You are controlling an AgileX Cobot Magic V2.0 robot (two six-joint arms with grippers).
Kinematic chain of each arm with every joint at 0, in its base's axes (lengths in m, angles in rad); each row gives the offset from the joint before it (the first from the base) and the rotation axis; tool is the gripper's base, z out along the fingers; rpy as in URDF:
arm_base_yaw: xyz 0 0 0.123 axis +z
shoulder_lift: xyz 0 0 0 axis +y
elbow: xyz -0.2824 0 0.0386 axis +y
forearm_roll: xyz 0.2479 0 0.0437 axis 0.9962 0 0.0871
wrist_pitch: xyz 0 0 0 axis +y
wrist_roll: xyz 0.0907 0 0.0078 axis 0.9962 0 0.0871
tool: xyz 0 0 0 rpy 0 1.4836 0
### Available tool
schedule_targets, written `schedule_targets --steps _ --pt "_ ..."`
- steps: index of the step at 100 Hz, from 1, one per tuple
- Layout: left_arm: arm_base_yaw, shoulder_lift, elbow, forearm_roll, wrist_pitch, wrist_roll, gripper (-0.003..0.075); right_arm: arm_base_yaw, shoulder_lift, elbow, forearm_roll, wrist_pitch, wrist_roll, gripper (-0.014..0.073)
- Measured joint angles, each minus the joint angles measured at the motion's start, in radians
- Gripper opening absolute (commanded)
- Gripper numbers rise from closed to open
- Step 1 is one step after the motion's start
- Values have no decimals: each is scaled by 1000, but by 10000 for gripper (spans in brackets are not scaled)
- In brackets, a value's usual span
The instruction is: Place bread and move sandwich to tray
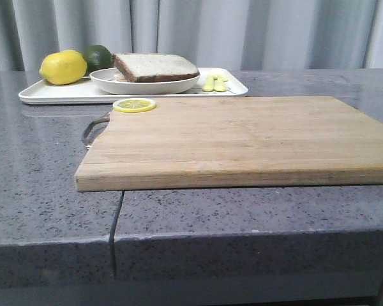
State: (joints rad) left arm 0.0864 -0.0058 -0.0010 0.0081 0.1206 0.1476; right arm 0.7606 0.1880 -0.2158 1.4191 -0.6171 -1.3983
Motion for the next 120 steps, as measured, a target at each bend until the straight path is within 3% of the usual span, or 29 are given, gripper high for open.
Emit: schedule_targets --steps 92,107,120 --pt "0 0 0 0 -4 -2 -20 -2 0 5 28 2 18 -70" --pt "0 0 0 0 -4 -2 -20 -64 0 47 -135 66 132 -70" --pt "0 0 0 0 -4 -2 -20 -206 0 108 -372 181 417 -70"
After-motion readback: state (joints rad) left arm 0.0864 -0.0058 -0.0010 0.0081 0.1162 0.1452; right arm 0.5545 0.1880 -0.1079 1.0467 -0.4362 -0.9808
